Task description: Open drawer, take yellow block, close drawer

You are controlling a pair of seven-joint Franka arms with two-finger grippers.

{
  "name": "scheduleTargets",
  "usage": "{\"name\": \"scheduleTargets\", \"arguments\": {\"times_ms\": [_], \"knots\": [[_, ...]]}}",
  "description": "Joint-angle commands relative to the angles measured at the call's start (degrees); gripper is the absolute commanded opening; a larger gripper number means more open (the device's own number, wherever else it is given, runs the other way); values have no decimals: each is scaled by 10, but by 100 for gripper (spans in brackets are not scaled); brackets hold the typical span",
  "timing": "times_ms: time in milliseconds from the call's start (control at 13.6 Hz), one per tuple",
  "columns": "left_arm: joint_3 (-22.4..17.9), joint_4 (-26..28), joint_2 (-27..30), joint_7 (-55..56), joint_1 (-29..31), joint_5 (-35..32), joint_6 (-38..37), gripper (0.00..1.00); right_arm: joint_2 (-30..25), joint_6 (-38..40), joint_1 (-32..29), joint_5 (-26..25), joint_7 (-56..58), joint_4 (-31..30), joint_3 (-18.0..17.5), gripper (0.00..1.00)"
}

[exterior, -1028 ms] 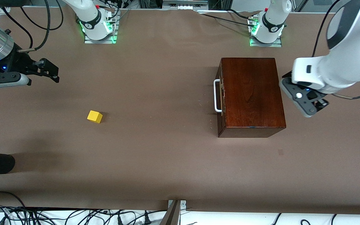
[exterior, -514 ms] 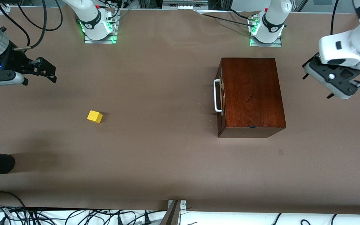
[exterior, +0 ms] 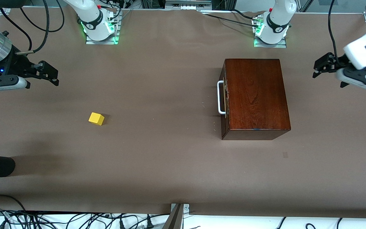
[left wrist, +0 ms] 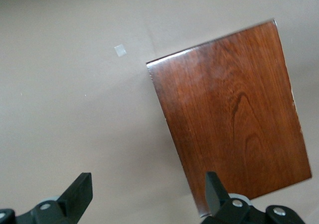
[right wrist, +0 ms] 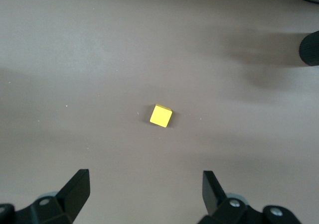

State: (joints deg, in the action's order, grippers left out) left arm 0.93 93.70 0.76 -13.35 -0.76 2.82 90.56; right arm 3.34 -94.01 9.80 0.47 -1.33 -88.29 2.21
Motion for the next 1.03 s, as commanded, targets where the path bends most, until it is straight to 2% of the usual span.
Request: {"name": "scheduleTargets", "arguments": {"times_ms": [0,147,220,367,587,808,955], "knots": [[-14,80,58,46,-9,15,30,100,4,12,-6,-6,4,15,-4,100],[-13,80,57,43,-9,-15,32,100,4,13,-6,-6,3,15,-4,100],[-8,77,56,42,-10,-54,38,100,4,13,-6,-6,3,15,-4,100],[22,84,52,42,-12,-123,52,100,4,13,-6,-6,2,15,-4,100],[25,122,38,40,-12,-167,93,100,4,14,-6,-6,2,15,-4,100],[25,124,38,48,-12,-156,97,100,4,15,-6,-6,2,15,-4,100],[20,112,36,56,-2,-58,99,100,4,15,-6,-6,2,15,-4,100]]}}
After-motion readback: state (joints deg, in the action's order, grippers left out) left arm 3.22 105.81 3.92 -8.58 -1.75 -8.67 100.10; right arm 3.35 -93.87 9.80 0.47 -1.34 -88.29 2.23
